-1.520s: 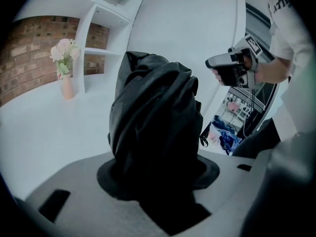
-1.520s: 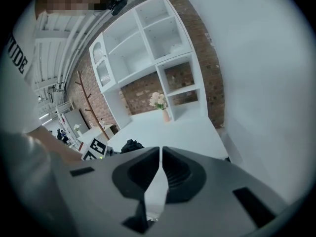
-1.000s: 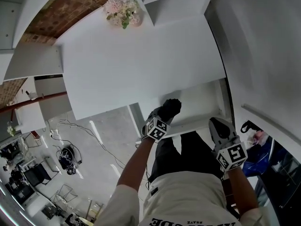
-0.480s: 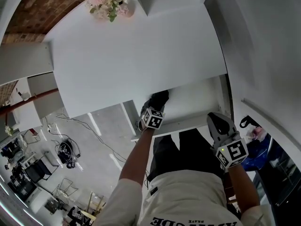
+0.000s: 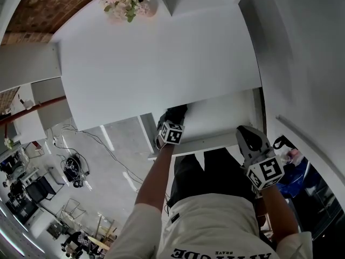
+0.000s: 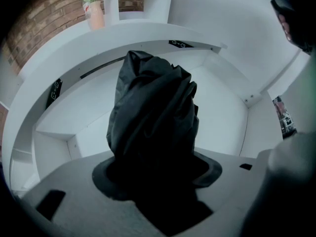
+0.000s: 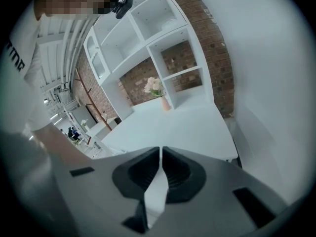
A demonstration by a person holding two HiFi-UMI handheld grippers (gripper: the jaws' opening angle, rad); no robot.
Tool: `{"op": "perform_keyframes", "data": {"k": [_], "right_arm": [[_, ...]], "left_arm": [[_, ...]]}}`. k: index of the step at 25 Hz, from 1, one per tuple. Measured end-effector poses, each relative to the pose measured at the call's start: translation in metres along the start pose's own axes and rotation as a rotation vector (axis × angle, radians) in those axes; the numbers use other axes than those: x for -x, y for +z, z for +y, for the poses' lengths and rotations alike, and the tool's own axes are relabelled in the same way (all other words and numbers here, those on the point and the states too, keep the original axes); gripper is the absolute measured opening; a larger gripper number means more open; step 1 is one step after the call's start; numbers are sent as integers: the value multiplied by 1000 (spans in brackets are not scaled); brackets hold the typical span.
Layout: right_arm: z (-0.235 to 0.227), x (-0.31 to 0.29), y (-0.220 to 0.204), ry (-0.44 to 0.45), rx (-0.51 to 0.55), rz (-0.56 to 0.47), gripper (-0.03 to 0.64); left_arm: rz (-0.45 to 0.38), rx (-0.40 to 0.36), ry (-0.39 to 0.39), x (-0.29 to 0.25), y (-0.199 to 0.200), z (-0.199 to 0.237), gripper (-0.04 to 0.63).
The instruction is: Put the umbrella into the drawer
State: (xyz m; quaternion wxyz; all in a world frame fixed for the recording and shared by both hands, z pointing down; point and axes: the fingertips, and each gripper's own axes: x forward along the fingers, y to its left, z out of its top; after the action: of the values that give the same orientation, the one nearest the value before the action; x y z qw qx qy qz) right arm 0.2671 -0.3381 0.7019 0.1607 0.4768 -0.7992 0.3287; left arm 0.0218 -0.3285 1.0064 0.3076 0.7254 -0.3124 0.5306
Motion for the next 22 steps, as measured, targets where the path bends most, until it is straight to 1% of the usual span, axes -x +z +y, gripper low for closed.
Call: {"op": "perform_keyframes", "data": {"k": [4, 11, 16, 19, 22], "right_arm": [[3, -8, 3, 32, 17, 0, 35], [23, -12, 5, 85, 58, 0, 35], [39, -16, -7, 93, 94, 25, 35], [52, -10, -14, 87, 107, 35, 35], [68, 0, -21, 81, 122, 38, 35]], "left_arm": [[-21, 28, 18, 10, 4, 4, 285], [-106, 11, 43, 55, 18, 1, 285], [-164, 57, 26, 91, 15, 1, 282], [-230, 98, 17, 121, 11, 0, 243], [-303, 109, 22, 151, 2, -2, 209]]}}
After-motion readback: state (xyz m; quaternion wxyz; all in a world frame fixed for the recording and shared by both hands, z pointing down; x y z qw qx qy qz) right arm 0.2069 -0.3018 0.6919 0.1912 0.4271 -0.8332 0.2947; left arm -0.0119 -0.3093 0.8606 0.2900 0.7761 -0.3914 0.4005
